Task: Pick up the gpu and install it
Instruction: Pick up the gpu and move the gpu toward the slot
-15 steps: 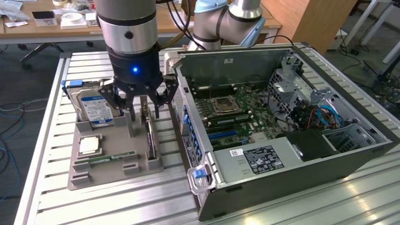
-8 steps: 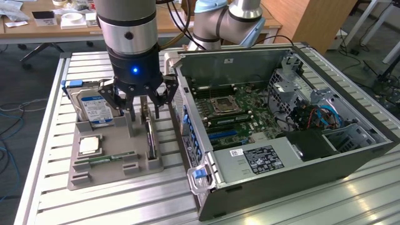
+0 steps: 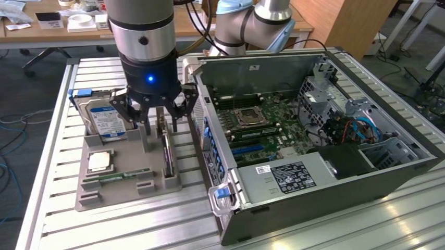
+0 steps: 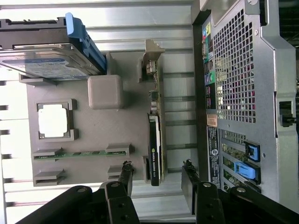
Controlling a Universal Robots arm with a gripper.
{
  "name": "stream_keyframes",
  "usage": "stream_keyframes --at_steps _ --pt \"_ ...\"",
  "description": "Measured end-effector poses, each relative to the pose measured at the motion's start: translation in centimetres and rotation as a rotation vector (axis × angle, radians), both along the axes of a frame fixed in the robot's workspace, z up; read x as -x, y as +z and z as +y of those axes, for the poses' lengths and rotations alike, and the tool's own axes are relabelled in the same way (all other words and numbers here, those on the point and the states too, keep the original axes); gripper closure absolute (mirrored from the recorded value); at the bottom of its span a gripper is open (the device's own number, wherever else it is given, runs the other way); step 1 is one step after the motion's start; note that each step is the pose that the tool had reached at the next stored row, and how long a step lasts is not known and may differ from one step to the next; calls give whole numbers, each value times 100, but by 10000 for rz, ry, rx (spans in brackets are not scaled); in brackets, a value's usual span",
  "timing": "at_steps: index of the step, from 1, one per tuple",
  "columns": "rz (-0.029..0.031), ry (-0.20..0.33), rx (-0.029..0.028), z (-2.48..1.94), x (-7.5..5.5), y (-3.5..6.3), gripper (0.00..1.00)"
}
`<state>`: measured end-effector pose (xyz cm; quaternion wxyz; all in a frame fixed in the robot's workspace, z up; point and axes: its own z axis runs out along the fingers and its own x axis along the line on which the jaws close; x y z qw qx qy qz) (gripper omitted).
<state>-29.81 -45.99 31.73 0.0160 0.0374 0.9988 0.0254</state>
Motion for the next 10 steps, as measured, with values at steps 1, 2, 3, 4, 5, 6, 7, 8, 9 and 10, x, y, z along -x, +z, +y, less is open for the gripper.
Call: stream_keyframes --at_steps 1,2,3,4,5,6,7,8,9,10 --pt "1 0 1 0 0 -9 45" --pt "3 0 2 0 0 -21 45" --pt "2 0 1 0 0 -36 45" --pt "2 0 2 0 0 -50 45" --pt "2 0 2 0 0 -62 45" --pt "2 0 2 0 0 -74 45" --pt "2 -1 2 0 0 -87 45" --pt "3 0 2 0 0 -100 45" --pt "2 0 2 0 0 -111 45" --pt "3 0 2 0 0 -120 45"
